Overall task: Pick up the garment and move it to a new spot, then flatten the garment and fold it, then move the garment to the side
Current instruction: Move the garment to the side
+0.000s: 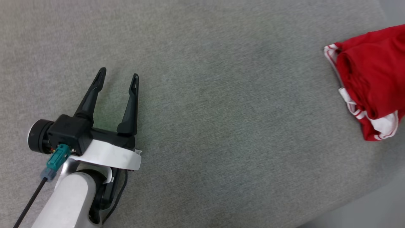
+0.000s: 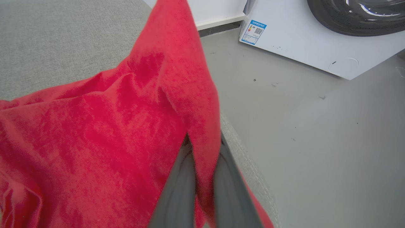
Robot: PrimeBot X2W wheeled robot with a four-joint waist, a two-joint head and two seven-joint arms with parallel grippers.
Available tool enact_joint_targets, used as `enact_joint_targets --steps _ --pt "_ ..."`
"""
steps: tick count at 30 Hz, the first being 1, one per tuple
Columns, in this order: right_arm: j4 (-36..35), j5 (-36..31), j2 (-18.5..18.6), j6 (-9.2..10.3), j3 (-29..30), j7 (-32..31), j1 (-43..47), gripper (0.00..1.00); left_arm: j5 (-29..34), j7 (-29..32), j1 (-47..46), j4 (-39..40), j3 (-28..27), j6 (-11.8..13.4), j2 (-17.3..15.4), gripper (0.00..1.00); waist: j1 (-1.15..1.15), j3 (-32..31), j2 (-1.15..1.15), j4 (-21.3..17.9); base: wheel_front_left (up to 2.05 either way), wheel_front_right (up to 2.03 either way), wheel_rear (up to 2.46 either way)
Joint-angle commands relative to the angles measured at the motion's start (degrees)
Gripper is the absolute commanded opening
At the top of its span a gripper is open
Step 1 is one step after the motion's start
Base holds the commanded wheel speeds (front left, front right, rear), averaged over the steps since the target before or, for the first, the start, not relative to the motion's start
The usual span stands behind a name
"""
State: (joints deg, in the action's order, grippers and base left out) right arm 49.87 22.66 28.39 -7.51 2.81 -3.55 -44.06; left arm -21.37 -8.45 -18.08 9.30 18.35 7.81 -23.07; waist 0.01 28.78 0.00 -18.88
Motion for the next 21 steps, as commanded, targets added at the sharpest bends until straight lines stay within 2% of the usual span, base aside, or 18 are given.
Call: enact_joint_targets --steps 1,2,3,4,5,13,17,21 --pt "0.9 0.1 -0.3 0.04 0.2 0.6 -1.1 0.00 0.2 0.1 -0.7 0.2 0.2 -0.1 -0.3 1.00 -0.01 1.5 0.00 0.9 0.00 0.00 0.00" --pt "2.2 0.4 -0.6 0.04 0.6 1.3 -1.5 0.00 0.2 0.1 -1.0 0.1 0.2 -0.1 -0.3 1.00 -0.01 1.8 0.00 1.1 0.00 0.00 0.00" --pt "3.5 0.2 -0.7 0.04 0.6 2.0 -2.0 0.33 0.3 0.2 -1.2 0.1 0.2 -0.1 -0.5 1.00 -0.01 2.1 0.00 1.2 0.00 0.00 0.00" --pt "4.8 0.1 -0.7 0.04 0.8 2.7 -2.3 0.95 0.3 0.2 -1.3 0.0 0.2 -0.1 -0.4 1.00 -0.01 2.3 0.00 1.4 0.00 0.00 0.00" --pt "5.9 0.4 -0.9 0.04 1.0 3.4 -2.7 1.00 0.2 0.1 -1.4 -0.2 0.3 -0.2 -0.4 1.00 -0.01 2.3 0.00 1.6 0.00 0.00 0.00" --pt "11.3 0.0 0.4 0.04 1.6 10.7 -4.3 1.00 -1.1 -1.8 0.3 -2.6 0.5 0.0 0.9 1.00 -0.01 -2.2 0.00 2.7 0.00 0.00 0.00" --pt "10.7 0.1 1.2 0.04 0.6 13.5 -2.2 1.00 -2.1 -3.2 1.9 -4.5 0.5 0.3 2.1 1.00 -0.01 -6.7 0.00 3.6 0.00 0.00 0.00" --pt "7.4 1.0 -0.2 0.04 -1.3 15.3 0.8 1.00 -3.5 -4.7 4.8 -6.3 0.0 0.8 3.5 1.00 -0.01 -11.5 0.00 4.9 0.00 0.00 0.00"
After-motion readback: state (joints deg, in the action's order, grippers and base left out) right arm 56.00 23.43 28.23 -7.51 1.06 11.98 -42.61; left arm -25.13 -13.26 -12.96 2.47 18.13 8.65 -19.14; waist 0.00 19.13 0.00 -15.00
